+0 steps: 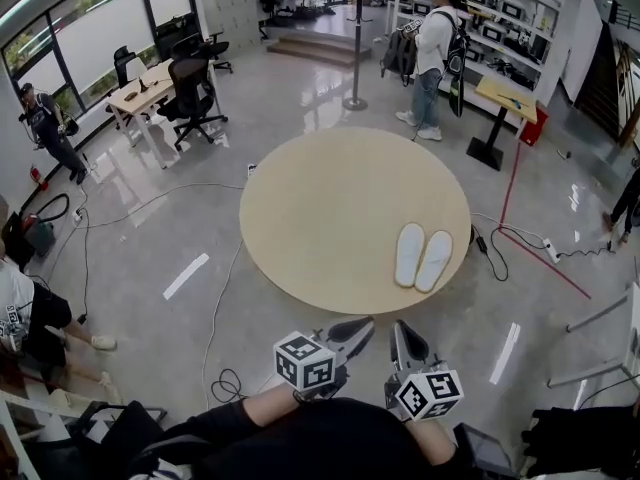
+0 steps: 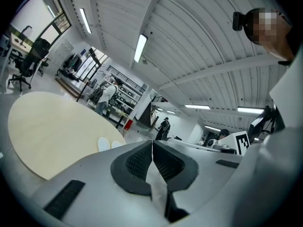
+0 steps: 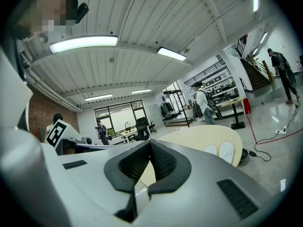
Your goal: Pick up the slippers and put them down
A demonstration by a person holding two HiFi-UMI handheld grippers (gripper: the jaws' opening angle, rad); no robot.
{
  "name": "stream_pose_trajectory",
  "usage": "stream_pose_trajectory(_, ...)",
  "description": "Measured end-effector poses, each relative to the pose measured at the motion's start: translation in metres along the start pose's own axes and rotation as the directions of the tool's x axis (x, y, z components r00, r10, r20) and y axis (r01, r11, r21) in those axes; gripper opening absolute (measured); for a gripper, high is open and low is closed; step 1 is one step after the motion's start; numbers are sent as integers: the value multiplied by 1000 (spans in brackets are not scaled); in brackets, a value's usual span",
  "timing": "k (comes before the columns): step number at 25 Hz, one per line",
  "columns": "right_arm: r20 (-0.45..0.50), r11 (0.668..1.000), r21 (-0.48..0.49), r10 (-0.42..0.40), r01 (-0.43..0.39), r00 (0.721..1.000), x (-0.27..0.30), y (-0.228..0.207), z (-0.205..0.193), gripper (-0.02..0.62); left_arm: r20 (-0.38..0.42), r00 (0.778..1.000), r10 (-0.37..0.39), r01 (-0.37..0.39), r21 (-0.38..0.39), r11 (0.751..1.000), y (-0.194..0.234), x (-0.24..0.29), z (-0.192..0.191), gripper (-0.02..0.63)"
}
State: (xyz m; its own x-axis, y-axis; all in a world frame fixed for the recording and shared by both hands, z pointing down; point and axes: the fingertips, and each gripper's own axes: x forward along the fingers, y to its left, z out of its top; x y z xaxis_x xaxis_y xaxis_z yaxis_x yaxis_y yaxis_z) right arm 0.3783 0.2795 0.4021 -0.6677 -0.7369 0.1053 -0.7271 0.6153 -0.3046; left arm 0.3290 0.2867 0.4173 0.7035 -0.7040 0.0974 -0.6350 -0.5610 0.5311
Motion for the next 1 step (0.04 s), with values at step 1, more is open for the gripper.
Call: stream_pose_trajectory(1, -3, 1000, 5, 1, -1, 1000, -6, -5, 1, 17, 0, 1000, 6, -6, 3, 1000, -6, 4, -2, 23)
